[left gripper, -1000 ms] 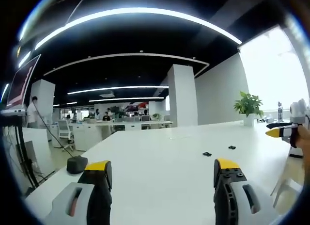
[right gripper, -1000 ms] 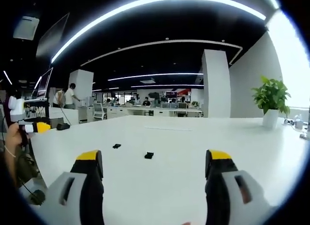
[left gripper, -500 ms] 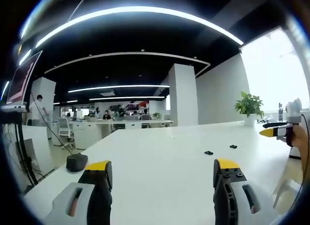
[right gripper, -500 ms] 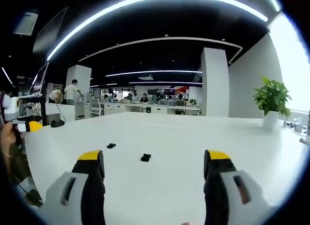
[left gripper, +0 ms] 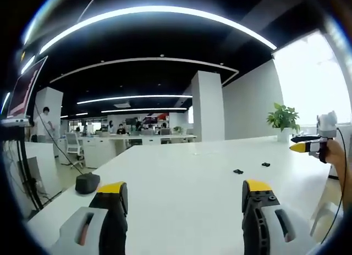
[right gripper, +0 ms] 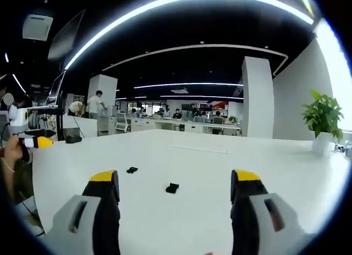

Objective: Snap the two parts of the plastic buckle together until the buckle closes and remains connected.

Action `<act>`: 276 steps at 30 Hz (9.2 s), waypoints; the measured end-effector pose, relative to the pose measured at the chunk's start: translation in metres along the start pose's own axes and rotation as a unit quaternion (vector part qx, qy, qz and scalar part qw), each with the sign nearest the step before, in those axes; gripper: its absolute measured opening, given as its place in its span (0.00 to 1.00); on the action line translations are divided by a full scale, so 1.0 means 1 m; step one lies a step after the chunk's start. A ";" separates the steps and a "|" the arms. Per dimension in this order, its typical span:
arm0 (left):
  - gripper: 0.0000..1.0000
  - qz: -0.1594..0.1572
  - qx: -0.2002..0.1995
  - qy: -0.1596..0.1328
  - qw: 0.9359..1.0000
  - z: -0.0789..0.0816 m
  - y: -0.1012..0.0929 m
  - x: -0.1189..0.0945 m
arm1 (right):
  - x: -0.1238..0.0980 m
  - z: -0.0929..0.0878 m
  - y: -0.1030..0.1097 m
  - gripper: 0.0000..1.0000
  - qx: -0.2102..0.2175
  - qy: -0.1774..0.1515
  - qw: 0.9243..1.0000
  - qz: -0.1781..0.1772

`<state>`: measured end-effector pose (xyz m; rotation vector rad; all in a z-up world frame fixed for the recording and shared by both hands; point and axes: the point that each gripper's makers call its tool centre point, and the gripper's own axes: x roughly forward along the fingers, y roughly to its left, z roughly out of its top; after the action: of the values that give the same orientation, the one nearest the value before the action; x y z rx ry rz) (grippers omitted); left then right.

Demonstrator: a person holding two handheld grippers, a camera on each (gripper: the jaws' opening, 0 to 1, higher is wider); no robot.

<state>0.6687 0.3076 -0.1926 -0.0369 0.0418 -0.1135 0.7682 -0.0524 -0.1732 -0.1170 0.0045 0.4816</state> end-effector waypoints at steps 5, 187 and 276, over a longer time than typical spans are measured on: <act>0.87 0.001 0.000 0.001 1.000 -0.001 0.000 0.000 | 0.008 0.001 0.001 0.83 0.003 0.005 1.000 0.023; 0.84 -0.087 0.020 0.035 0.995 -0.013 -0.052 0.014 | 0.086 -0.079 0.013 0.22 -0.049 0.142 0.921 0.361; 0.84 -0.094 0.018 0.032 0.995 -0.012 -0.057 0.014 | 0.094 -0.061 -0.123 0.17 0.036 0.109 0.990 -0.081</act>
<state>0.6755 0.2493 -0.2034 -0.0011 0.0998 -0.3039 0.9093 -0.1240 -0.2228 -0.0970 0.2257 0.3031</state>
